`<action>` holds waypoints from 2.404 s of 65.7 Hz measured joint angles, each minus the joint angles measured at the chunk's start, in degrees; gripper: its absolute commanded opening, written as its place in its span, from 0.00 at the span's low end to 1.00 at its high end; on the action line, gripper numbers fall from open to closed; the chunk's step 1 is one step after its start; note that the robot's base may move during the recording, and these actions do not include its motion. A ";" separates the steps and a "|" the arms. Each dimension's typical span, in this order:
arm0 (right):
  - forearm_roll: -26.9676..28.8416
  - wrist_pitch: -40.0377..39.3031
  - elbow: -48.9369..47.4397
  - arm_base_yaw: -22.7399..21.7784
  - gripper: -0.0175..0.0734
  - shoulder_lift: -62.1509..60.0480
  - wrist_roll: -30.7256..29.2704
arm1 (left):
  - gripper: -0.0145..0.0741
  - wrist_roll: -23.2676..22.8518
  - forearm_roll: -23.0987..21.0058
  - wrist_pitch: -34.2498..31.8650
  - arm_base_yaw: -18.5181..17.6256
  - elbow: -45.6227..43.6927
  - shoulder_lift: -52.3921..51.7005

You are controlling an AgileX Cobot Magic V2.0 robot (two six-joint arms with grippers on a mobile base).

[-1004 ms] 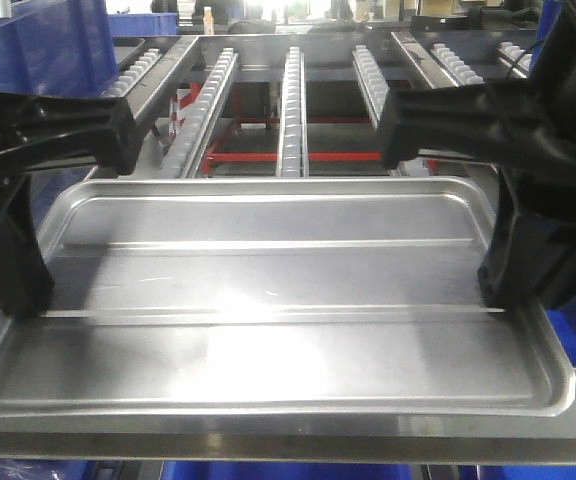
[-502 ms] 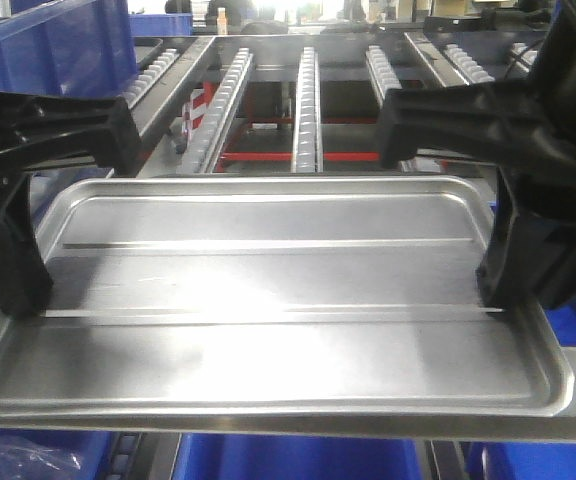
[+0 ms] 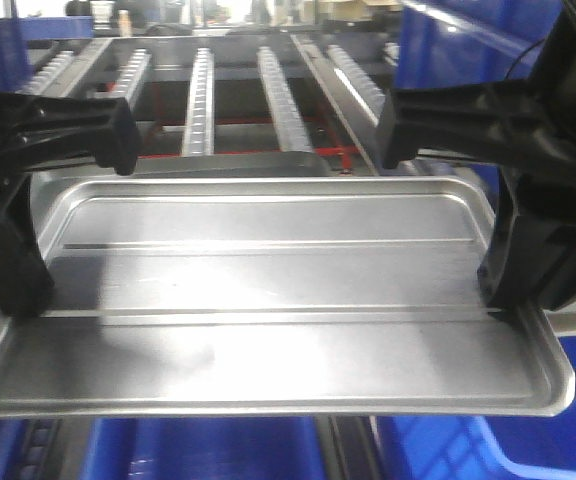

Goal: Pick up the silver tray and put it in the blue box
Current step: 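Hold the tray level in both grippers while the base drives away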

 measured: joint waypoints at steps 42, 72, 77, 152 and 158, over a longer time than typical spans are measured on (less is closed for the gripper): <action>0.00 0.00 0.00 0.00 0.26 0.00 0.10 | 0.15 0.00 -0.10 0.10 0.00 0.00 0.00; 0.00 0.00 0.00 0.00 0.26 0.00 0.10 | 0.15 0.00 -0.10 0.00 0.00 0.00 0.00; 0.00 0.00 0.00 0.00 0.26 0.00 0.10 | 0.15 0.00 -0.10 0.00 0.00 0.00 0.00; 0.00 0.10 0.00 0.00 0.26 0.00 0.10 | 0.15 0.00 -0.21 0.00 0.00 0.00 0.00; 0.00 0.21 0.00 0.00 0.26 0.00 0.10 | 0.15 0.00 -0.21 0.00 0.00 0.00 0.00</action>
